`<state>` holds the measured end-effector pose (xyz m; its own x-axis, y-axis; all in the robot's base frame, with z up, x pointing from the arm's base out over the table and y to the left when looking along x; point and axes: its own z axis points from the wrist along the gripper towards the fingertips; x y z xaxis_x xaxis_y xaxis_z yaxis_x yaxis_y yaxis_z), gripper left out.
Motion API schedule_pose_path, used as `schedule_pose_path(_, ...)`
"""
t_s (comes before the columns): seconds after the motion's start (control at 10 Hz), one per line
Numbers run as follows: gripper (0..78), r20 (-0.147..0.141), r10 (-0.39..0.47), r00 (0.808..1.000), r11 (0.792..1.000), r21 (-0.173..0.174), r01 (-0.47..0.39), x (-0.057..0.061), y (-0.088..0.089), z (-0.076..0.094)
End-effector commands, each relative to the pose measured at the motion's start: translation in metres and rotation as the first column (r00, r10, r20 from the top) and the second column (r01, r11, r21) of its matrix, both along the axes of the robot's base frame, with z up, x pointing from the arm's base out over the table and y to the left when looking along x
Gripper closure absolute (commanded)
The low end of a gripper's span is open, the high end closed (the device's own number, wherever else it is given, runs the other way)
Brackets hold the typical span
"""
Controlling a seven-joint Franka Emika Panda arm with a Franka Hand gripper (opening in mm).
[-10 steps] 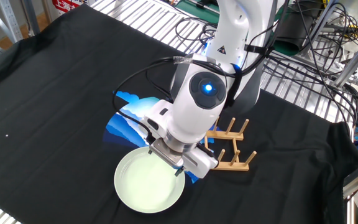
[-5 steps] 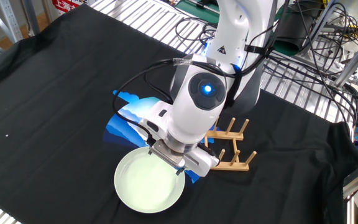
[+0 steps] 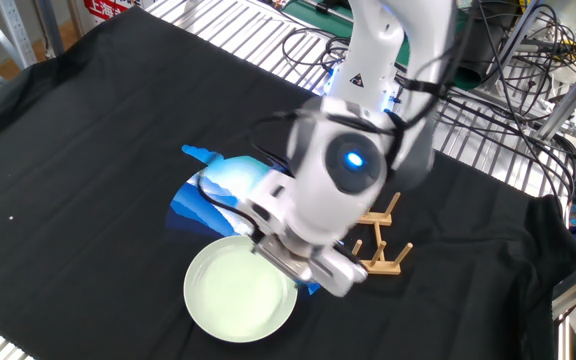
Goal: Put the dish on the dish rack
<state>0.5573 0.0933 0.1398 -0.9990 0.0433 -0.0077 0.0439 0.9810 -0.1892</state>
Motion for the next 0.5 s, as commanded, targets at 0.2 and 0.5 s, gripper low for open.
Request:
schedule_pose_path(0.2,0.1,0.014,-0.07,0.997,0.997,-0.026,0.07,0.009,0.032,-0.008)
schedule_pose_path(0.5,0.1,0.029,-0.094,0.995,0.993,-0.063,0.095,0.011,0.039,-0.014)
